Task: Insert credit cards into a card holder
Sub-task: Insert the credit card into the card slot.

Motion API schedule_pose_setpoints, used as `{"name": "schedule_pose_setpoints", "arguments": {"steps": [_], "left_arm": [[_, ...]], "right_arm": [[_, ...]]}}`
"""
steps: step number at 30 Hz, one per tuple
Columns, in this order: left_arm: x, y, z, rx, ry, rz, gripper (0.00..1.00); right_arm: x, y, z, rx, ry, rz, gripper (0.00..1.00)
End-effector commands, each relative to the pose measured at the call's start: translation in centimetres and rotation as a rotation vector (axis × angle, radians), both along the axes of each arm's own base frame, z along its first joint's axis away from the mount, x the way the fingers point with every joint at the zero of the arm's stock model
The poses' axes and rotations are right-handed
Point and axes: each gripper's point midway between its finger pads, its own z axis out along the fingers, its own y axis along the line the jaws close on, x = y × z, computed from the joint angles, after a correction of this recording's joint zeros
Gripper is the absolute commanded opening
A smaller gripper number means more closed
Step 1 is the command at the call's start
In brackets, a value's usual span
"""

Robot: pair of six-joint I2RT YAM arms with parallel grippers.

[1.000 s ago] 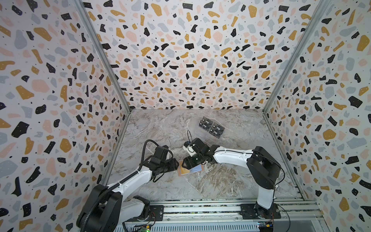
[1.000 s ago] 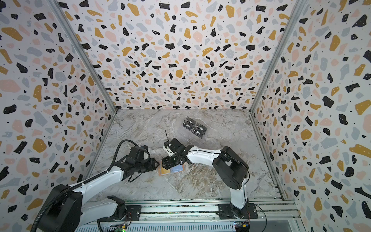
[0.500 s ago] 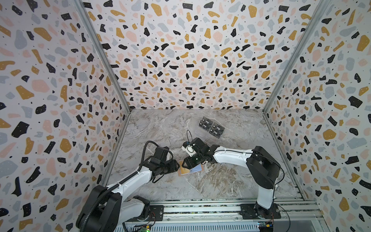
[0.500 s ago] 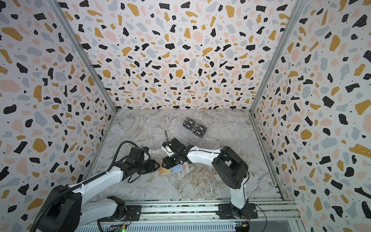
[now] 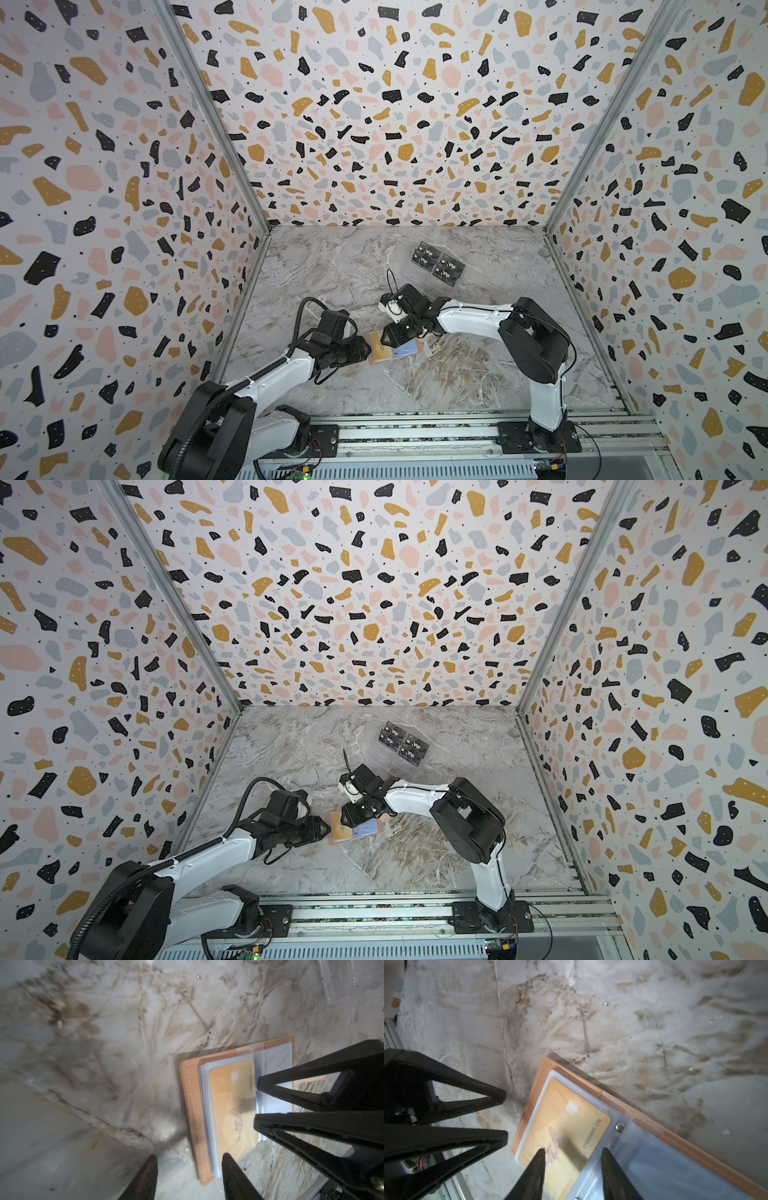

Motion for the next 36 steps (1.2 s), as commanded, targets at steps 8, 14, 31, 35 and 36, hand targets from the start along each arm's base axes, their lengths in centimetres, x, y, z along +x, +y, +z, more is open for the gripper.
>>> {"name": "schedule_pose_setpoints", "arguments": {"steps": [8,14,31,35,36], "left_arm": [[0.1,-1.7,-0.4,-0.118,0.001,-0.011,0.53],[0.1,-2.3,-0.4,-0.164,0.010,-0.013,0.54],[1.5,-5.9,6.2,-0.436,-0.113,-0.089,0.52],[1.8,-5.9,5.6,-0.423,-0.105,-0.089,0.52],[1.8,-5.8,5.3,-0.412,-0.100,-0.087,0.51]], "right_arm": [[-0.4,-1.0,-0.8,-0.053,0.014,-0.027,0.33],[-1.3,-1.6,-1.8,-0.053,0.058,-0.041,0.29],[-2.5,-2.2,-2.6,0.027,0.135,-0.092,0.29],[-2.4,-1.8,-2.0,0.056,0.138,-0.095,0.29],[-2.4,-1.7,-1.7,0.072,0.144,-0.100,0.29]]}}
